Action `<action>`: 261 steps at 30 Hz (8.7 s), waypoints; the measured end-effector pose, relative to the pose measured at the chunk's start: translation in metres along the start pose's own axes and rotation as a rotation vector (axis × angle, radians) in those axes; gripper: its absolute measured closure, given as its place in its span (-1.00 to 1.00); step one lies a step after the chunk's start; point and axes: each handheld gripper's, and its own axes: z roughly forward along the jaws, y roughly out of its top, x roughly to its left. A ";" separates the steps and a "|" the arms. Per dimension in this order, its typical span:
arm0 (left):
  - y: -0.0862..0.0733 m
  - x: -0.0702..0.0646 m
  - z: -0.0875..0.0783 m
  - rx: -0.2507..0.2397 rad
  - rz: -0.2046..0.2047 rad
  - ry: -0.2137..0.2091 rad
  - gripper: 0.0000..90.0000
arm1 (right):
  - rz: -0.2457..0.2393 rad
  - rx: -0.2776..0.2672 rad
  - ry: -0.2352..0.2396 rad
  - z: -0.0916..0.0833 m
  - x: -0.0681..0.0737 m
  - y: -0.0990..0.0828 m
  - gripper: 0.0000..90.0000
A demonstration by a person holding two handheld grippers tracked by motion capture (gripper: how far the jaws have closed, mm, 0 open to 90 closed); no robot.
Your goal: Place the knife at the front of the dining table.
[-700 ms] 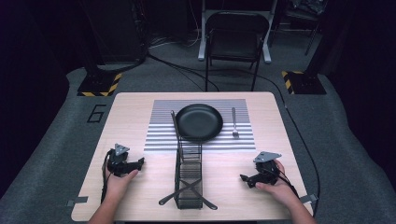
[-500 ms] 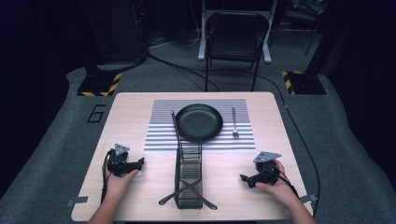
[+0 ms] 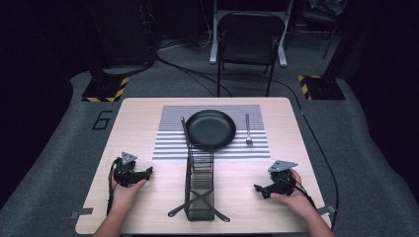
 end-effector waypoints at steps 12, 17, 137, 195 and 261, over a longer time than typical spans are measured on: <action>0.007 -0.001 -0.013 -0.011 -0.038 -0.044 -0.23 | 0.000 0.000 0.000 0.000 0.000 0.000 -1.00; 0.014 -0.010 -0.025 0.012 -0.039 -0.078 -0.17 | 0.000 0.000 0.000 0.000 0.000 0.000 -1.00; 0.135 -0.131 -0.037 -0.093 0.138 -0.364 0.42 | -0.006 0.003 0.001 0.000 -0.001 0.000 -1.00; 0.166 -0.142 -0.089 -0.137 0.221 -0.356 0.81 | 0.000 0.001 0.001 0.000 0.000 0.000 -1.00; 0.153 -0.071 -0.058 -0.179 0.138 -0.242 0.81 | 0.000 0.000 0.000 0.000 0.000 0.000 -1.00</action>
